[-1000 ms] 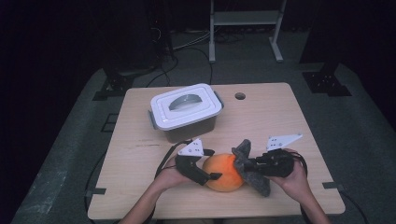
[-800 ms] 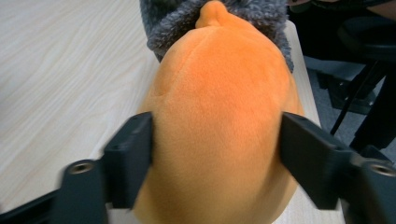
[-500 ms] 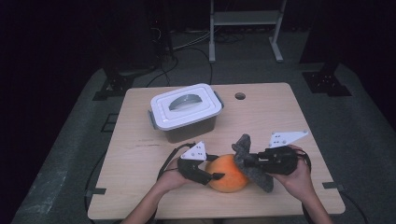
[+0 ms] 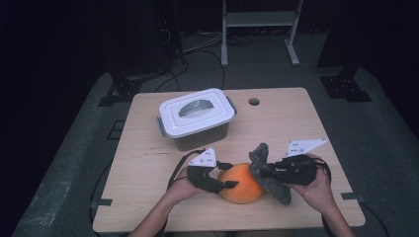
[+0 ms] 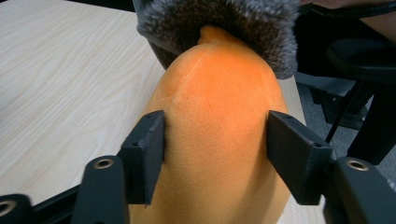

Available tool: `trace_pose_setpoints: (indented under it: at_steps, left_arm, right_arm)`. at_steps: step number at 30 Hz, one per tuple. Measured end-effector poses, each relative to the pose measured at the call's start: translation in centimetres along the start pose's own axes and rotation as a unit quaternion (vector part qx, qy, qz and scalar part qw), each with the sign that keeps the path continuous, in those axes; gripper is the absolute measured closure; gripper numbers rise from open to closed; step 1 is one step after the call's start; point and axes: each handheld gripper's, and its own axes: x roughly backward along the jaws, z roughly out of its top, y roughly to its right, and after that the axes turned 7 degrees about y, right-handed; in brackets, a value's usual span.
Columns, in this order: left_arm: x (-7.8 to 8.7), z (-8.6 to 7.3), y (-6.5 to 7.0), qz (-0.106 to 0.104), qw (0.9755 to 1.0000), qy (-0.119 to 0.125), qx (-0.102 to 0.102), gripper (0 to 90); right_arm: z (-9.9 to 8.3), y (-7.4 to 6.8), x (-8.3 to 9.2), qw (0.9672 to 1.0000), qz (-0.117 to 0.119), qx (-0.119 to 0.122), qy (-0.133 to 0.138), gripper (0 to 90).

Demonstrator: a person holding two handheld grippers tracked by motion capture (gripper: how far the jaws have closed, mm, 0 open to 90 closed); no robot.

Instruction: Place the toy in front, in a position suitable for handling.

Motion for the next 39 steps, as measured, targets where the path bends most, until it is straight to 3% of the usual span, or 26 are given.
trace_pose_setpoints:
  at_steps: [4, 7, 10, 13, 15, 17, 24, 26, 29, 32, 34, 39]
  left_arm:
    - [-0.4, -0.4, -0.4, 0.003, 0.9998, -0.015, 0.014, 16.6]
    - [-1.2, -0.9, -0.6, -0.009, 0.9992, -0.025, 0.03, 9.4]
    - [-1.7, -1.3, -0.9, -0.02, 0.9987, -0.023, 0.041, 9.5]
    - [-1.2, -1.0, -0.8, -0.015, 0.999, -0.019, 0.037, 31.2]
    - [-0.6, -0.3, -0.4, -0.002, 0.9996, -0.019, 0.02, 39.7]
    - [0.2, 0.3, 0.0, 0.013, 0.9998, -0.015, 0.001, 41.0]
    - [0.9, 0.0, -0.2, 0.026, 0.9992, -0.031, -0.001, 37.5]
    - [0.7, 0.1, -0.1, 0.024, 0.9992, -0.032, -0.004, 35.8]
    - [0.4, 0.0, 0.1, 0.022, 0.9992, -0.031, -0.007, 33.9]
    - [0.4, 0.1, 0.1, 0.021, 0.9992, -0.033, -0.009, 32.5]
    - [0.5, 0.0, 0.0, 0.017, 0.9993, -0.033, -0.007, 28.8]
    - [0.7, 0.1, -0.2, 0.008, 0.9997, -0.024, -0.001, 18.8]
  right_arm:
    - [-0.6, 0.2, -0.7, 0.9997, 0.017, -0.006, -0.017, 75.2]
    - [-1.2, 0.6, -0.3, 0.9992, 0.023, -0.009, -0.03, 75.2]
    - [-1.7, 0.9, -0.1, 0.9989, 0.029, -0.016, -0.032, 75.2]
    - [-1.8, 1.3, 0.1, 0.9992, 0.021, -0.021, -0.026, 75.2]
    - [-1.7, 1.4, 0.2, 0.9995, 0.019, -0.024, -0.013, 75.2]
    - [-1.6, 1.4, 0.2, 0.9995, 0.019, -0.026, -0.002, 75.2]
    - [-1.9, 1.8, -1.7, 0.9985, 0.026, -0.038, -0.028, 75.3]
    - [-1.3, 1.4, -1.3, 0.9993, 0.015, -0.026, -0.023, 75.4]
    - [-0.3, 0.4, -1.1, 0.9998, 0.017, -0.01, -0.003, 75.6]
    - [0.3, -0.4, -2.0, 0.9997, 0.018, 0.01, -0.011, 75.5]
    - [0.1, -0.4, -2.6, 0.9994, 0.024, 0.009, -0.021, 75.5]
    - [-0.9, 0.2, -2.1, 0.9988, 0.033, -0.004, -0.035, 75.6]
